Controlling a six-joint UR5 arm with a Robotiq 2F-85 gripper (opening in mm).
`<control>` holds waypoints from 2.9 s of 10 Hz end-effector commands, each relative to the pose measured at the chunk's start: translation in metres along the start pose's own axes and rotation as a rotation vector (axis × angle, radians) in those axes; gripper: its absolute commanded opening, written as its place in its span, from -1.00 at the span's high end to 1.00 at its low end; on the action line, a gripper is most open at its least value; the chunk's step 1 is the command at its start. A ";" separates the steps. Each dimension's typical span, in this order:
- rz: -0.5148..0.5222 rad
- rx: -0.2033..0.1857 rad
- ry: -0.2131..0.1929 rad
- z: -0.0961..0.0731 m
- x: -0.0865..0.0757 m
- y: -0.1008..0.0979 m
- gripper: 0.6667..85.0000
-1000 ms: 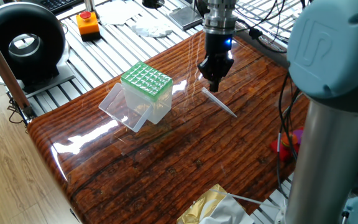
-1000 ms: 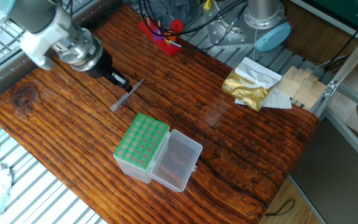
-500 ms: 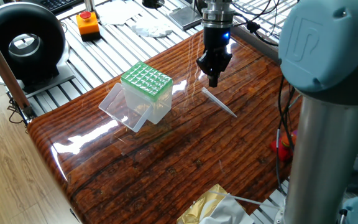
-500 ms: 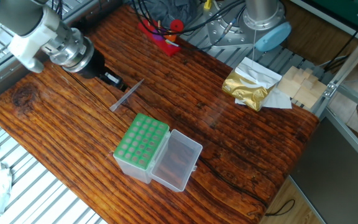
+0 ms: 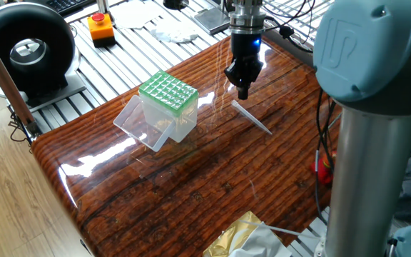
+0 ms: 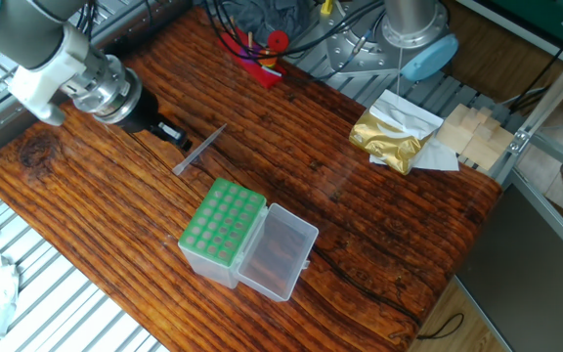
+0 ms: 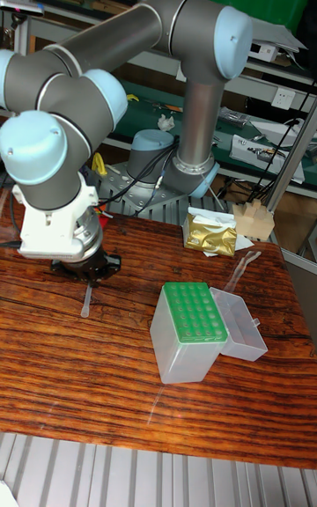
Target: Insert a large pipette tip into the holder for large pipette tips
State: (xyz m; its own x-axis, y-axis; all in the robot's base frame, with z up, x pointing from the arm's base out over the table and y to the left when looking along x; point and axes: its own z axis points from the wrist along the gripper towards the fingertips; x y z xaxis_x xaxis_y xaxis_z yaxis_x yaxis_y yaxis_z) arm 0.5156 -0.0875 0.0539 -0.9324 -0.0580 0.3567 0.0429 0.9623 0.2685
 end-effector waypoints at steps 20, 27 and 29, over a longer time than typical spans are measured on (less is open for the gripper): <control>-0.066 -0.005 0.204 -0.013 -0.012 0.008 0.72; -0.096 0.023 0.154 0.005 -0.029 0.002 0.73; -0.107 0.018 0.150 0.009 -0.031 0.002 0.73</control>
State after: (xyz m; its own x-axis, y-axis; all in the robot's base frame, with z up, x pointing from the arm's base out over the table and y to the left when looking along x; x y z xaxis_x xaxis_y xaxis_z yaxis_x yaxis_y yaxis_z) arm 0.5373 -0.0842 0.0418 -0.8584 -0.1864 0.4780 -0.0508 0.9579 0.2824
